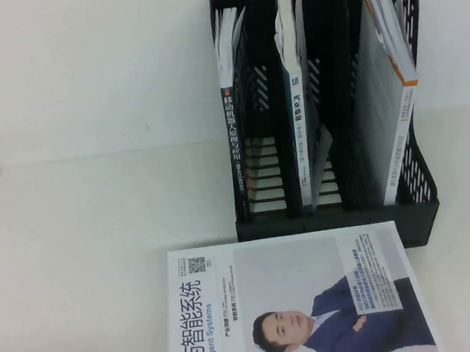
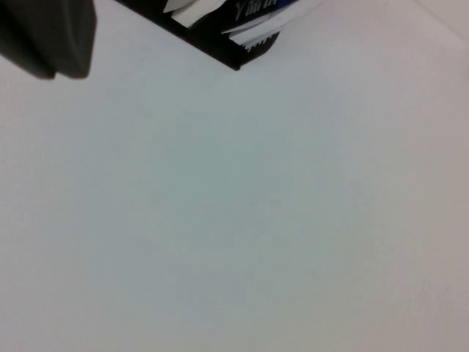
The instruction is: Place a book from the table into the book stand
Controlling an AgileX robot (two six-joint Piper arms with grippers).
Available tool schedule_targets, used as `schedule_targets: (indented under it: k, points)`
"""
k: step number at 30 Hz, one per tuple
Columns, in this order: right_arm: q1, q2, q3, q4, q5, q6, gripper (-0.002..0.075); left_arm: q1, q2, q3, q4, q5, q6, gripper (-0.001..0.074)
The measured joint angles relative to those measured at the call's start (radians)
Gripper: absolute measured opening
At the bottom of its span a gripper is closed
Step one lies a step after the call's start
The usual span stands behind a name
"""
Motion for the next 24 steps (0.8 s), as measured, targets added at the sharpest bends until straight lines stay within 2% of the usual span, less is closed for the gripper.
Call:
schedule_targets:
  k: [6,9,13,16,20,24]
  points:
    - [0.000,0.002,0.014,0.000,-0.010,-0.004,-0.0002,0.000,0.000,0.000,0.000,0.000,0.000,-0.0002]
    - [0.000,-0.006,0.070,0.000,0.063,0.028,-0.0002,0.000,0.000,0.000,0.000,0.000,0.000,-0.0002]
    - [0.000,-0.076,0.198,-0.068,0.228,0.202,-0.0002,0.000,0.000,0.000,0.000,0.000,0.000,-0.0002]
    - [-0.012,-0.156,0.307,-0.130,0.282,0.356,-0.0002,0.000,0.000,0.000,0.000,0.000,0.000,-0.0002]
    - [-0.130,-0.273,0.479,-0.181,0.298,0.601,-0.0002,0.000,0.000,0.000,0.000,0.000,0.000,-0.0002]
    - [-0.290,-0.420,0.605,-0.338,0.327,0.912,-0.0002,0.000,0.000,0.000,0.000,0.000,0.000,-0.0002]
